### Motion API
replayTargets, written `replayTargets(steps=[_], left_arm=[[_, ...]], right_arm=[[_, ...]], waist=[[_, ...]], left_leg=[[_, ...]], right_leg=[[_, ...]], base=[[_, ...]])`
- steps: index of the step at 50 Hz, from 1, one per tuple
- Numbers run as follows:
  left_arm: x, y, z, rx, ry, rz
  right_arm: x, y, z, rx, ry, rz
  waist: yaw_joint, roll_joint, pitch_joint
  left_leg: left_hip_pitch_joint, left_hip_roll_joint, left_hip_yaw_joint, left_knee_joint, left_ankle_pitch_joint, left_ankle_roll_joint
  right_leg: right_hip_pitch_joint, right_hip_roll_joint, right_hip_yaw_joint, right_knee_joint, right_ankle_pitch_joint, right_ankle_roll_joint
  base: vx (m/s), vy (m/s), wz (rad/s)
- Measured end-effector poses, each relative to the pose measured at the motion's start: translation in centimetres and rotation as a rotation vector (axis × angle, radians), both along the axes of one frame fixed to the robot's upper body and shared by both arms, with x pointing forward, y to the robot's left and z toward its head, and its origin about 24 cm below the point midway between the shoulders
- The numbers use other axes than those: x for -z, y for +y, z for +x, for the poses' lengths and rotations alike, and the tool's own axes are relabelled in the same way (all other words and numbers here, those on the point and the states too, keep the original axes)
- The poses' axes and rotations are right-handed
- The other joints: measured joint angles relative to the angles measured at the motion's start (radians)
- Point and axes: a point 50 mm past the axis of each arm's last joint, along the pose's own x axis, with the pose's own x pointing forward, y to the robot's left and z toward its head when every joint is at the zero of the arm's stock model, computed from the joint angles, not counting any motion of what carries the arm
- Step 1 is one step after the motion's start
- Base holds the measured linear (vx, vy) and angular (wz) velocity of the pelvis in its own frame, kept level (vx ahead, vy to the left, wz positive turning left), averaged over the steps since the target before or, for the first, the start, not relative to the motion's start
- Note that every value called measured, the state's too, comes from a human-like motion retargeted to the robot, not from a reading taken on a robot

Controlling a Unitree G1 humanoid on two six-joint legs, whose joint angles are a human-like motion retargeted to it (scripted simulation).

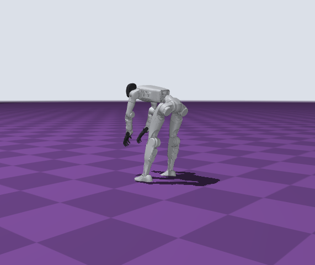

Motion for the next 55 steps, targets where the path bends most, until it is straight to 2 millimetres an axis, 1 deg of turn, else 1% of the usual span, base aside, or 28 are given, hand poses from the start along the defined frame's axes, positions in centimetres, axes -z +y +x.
replayTargets(steps=[2, 5, 7, 8, 10, 11, 12, 14, 16, 20, 22, 25, 27, 28, 30, 32, 35, 37, 38, 40, 41, 43, 45, 47, 48, 51, 53, 55], left_arm=[[1.9, -0.1, 0.2, 0.028, 0.045, -0.048], [3.8, -0.5, 0.3, 0.062, 0.104, -0.096], [4.0, -1.3, 0.2, 0.105, 0.178, 0.025], [4.2, -2.3, 0.2, 0.118, 0.227, 0.091], [3.4, -2.8, 0.0, 0.146, 0.236, 0.061], [5.9, 0.0, 0.3, 0.104, 0.254, -0.144], [7.7, 2.3, 0.2, 0.059, 0.265, -0.283], [8.0, 3.0, 0.0, 0.066, 0.292, -0.31], [7.0, 3.1, -0.2, 0.097, 0.292, -0.312], [2.9, 3.5, -1.1, 0.15, 0.226, -0.249], [-0.2, 3.7, -2.0, 0.16, 0.148, -0.18], [-5.9, 3.9, -4.1, 0.146, -0.02, -0.067], [-10.1, 3.3, -6.0, 0.116, -0.158, 0.054], [-11.5, 3.3, -6.8, 0.116, -0.215, 0.05], [-14.9, 3.0, -9.1, 0.089, -0.361, 0.103], [-19.9, 1.6, -13.0, 0.043, -0.563, 0.212], [-22.7, 1.6, -16.5, 0.056, -0.728, 0.183], [-22.7, 2.0, -17.5, 0.097, -0.74, 0.165], [-22.4, 2.4, -17.7, 0.141, -0.741, 0.105], [-22.3, 3.2, -19.3, 0.18, -0.789, 0.07], [-22.4, 3.7, -20.6, 0.172, -0.841, 0.082], [-22.3, 5.0, -23.5, 0.125, -0.97, 0.126], [-21.7, 6.5, -26.8, 0.038, -1.14, 0.184], [-20.4, 7.8, -29.5, -0.028, -1.315, 0.194], [-19.3, 8.2, -30.1, -0.04, -1.39, 0.175], [-15.6, 9.2, -30.3, -0.038, -1.555, 0.064], [-14.0, 9.7, -30.4, -0.05, -1.616, 0.01], [-13.2, 10.0, -30.3, -0.048, -1.629, -0.018]], right_arm=[[1.6, -0.2, 0.2, -0.013, 0.039, 0.011], [2.8, -0.8, 0.4, -0.015, 0.081, 0.03], [2.5, -4.8, -0.6, -0.031, 0.171, 0.084], [2.0, -6.8, -1.8, -0.041, 0.221, 0.101], [0.8, -7.9, -2.8, -0.038, 0.228, 0.103], [3.2, -4.1, -0.8, -0.055, 0.166, 0.091], [5.8, -1.6, 0.0, -0.061, 0.16, 0.105], [6.2, -1.6, -0.1, -0.087, 0.186, 0.145], [5.3, -2.0, -0.3, -0.105, 0.19, 0.172], [1.7, -2.7, -1.3, -0.137, 0.126, 0.169], [-1.1, -2.7, -2.1, -0.155, 0.059, 0.136], [-6.4, -2.1, -4.2, -0.173, -0.091, 0.058], [-10.7, -1.9, -6.4, -0.16, -0.203, -0.005], [-12.0, -1.6, -7.3, -0.168, -0.266, -0.032], [-15.3, -1.0, -9.6, -0.158, -0.387, -0.089], [-20.2, -0.3, -13.5, -0.119, -0.502, -0.129], [-22.9, 1.1, -16.7, -0.159, -0.657, -0.116], [-23.2, 1.6, -17.8, -0.232, -0.731, -0.073], [-23.0, 1.7, -18.0, -0.272, -0.775, -0.044], [-23.2, 2.2, -19.4, -0.325, -0.868, -0.017], [-23.5, 2.5, -20.7, -0.34, -0.929, -0.025], [-23.8, 2.7, -23.7, -0.357, -1.07, -0.063], [-23.6, 1.8, -27.3, -0.345, -1.237, -0.129], [-22.3, 0.0, -30.4, -0.319, -1.405, -0.176], [-21.3, -1.0, -31.6, -0.294, -1.476, -0.194], [-18.3, -2.6, -32.9, -0.255, -1.614, -0.223], [-16.9, -2.9, -32.6, -0.28, -1.649, -0.212], [-15.9, -3.1, -32.1, -0.303, -1.652, -0.193]], waist=[[-0.002, 0.019, 0.0], [0.007, 0.047, 0.0], [0.065, 0.017, 0.0], [0.113, 0.0, 0.0], [0.151, 0.019, 0.0], [0.103, 0.058, -0.053], [0.076, 0.084, -0.104], [0.103, 0.082, -0.19], [0.14, 0.076, -0.254], [0.214, 0.082, -0.375], [0.24, 0.083, -0.423], [0.27, 0.079, -0.465], [0.29, 0.068, -0.465], [0.308, 0.061, -0.497], [0.337, 0.044, -0.509], [0.367, 0.007, -0.436], [0.398, -0.045, -0.465], [0.4, -0.076, -0.534], [0.409, -0.088, -0.579], [0.409, -0.112, -0.609], [0.402, -0.116, -0.599], [0.388, -0.105, -0.558], [0.377, -0.054, -0.477], [0.342, -0.009, -0.377], [0.323, 0.01, -0.326], [0.255, 0.06, -0.225], [0.208, 0.069, -0.206], [0.18, 0.065, -0.213]], left_leg=[[0.08, -0.005, -0.004, 0.026, -0.027, 0.001], [0.206, -0.006, 0.002, 0.067, -0.075, 0.013], [0.281, -0.008, 0.024, 0.081, -0.097, 0.049], [0.322, -0.005, 0.036, 0.088, -0.11, 0.064], [0.413, 0.017, 0.048, 0.101, -0.142, 0.07], [0.506, 0.057, 0.05, 0.112, -0.18, 0.035], [0.581, 0.085, 0.059, 0.116, -0.208, 0.014], [0.665, 0.084, 0.111, 0.085, -0.222, 0.033], [0.761, 0.07, 0.166, 0.032, -0.222, 0.056], [0.919, 0.09, 0.227, -0.079, -0.204, 0.053], [0.977, 0.1, 0.244, -0.123, -0.192, 0.046], [1.05, 0.11, 0.266, -0.177, -0.176, 0.037], [1.053, 0.119, 0.284, -0.115, -0.226, 0.043], [1.08, 0.116, 0.29, -0.183, -0.179, 0.034], [1.107, 0.113, 0.31, -0.225, -0.15, 0.035], [1.097, 0.104, 0.342, -0.162, -0.192, 0.056], [1.106, 0.092, 0.373, -0.225, -0.122, 0.067], [1.049, 0.114, 0.399, -0.12, -0.175, 0.068], [1.044, 0.119, 0.402, -0.147, -0.137, 0.06], [1.004, 0.142, 0.41, -0.094, -0.135, 0.057], [0.972, 0.162, 0.406, -0.022, -0.159, 0.053], [0.914, 0.218, 0.382, 0.143, -0.219, 0.037], [0.883, 0.296, 0.325, 0.311, -0.282, 0.008], [0.887, 0.321, 0.262, 0.399, -0.306, 0.0], [0.895, 0.321, 0.23, 0.425, -0.31, 0.0], [0.914, 0.3, 0.148, 0.455, -0.301, 0.0], [0.922, 0.276, 0.113, 0.447, -0.286, 0.0], [0.935, 0.256, 0.098, 0.428, -0.271, 0.0]], right_leg=[[0.085, -0.012, 0.003, 0.017, -0.011, 0.0], [0.216, -0.014, 0.024, 0.03, -0.011, 0.0], [0.285, -0.014, 0.083, 0.026, -0.013, 0.0], [0.324, -0.01, 0.12, 0.024, -0.026, 0.0], [0.418, 0.01, 0.158, 0.029, -0.076, 0.0], [0.517, 0.042, 0.141, 0.046, -0.124, 0.0], [0.595, 0.059, 0.129, 0.064, -0.168, 0.0], [0.667, 0.026, 0.121, 0.117, -0.247, 0.0], [0.735, -0.023, 0.117, 0.208, -0.324, 0.0], [0.877, -0.036, 0.143, 0.366, -0.418, -0.018], [0.952, -0.032, 0.17, 0.412, -0.446, -0.02], [1.067, -0.047, 0.182, 0.451, -0.491, -0.028], [1.146, -0.076, 0.158, 0.457, -0.523, -0.036], [1.164, -0.084, 0.161, 0.444, -0.518, -0.034], [1.21, -0.105, 0.165, 0.417, -0.501, -0.032], [1.258, -0.137, 0.179, 0.385, -0.467, -0.022], [1.279, -0.161, 0.222, 0.288, -0.399, -0.016], [1.289, -0.176, 0.207, 0.247, -0.443, -0.014], [1.286, -0.178, 0.204, 0.217, -0.463, -0.015], [1.294, -0.188, 0.176, 0.179, -0.542, -0.022], [1.308, -0.189, 0.158, 0.169, -0.59, -0.025], [1.348, -0.173, 0.125, 0.166, -0.684, -0.035], [1.41, -0.12, 0.103, 0.198, -0.774, -0.056], [1.463, -0.087, 0.076, 0.278, -0.84, -0.073], [1.487, -0.075, 0.06, 0.326, -0.865, -0.081], [1.536, -0.051, 0.006, 0.443, -0.91, -0.093], [1.557, -0.048, -0.029, 0.483, -0.928, -0.094], [1.576, -0.052, -0.055, 0.496, -0.94, -0.097]], base=[[-0.03, 0.21, -0.37], [-0.01, 0.24, -0.55], [0.01, 0.28, -0.73], [0.04, 0.24, -0.86], [0.12, 0.1, -0.99], [0.24, -0.02, -1.18], [0.27, 0.07, -1.24], [0.17, 0.31, -1.08], [0.13, 0.33, -0.93], [0.11, 0.07, -0.73], [0.06, -0.04, -0.47], [0.01, -0.09, -0.32], [-0.04, -0.13, -0.27], [-0.09, -0.17, -0.49], [-0.13, -0.2, -0.51], [-0.17, -0.25, -0.48], [-0.2, -0.32, -0.62], [-0.21, -0.39, -0.49], [-0.27, -0.43, -0.55], [-0.31, -0.46, -0.45], [-0.32, -0.47, -0.28], [-0.32, -0.46, -0.16], [-0.3, -0.39, 0.08], [-0.29, -0.25, 0.69], [-0.27, -0.2, 1.05], [-0.22, -0.18, 1.2], [-0.13, -0.16, 0.99], [-0.06, -0.12, 0.63]])
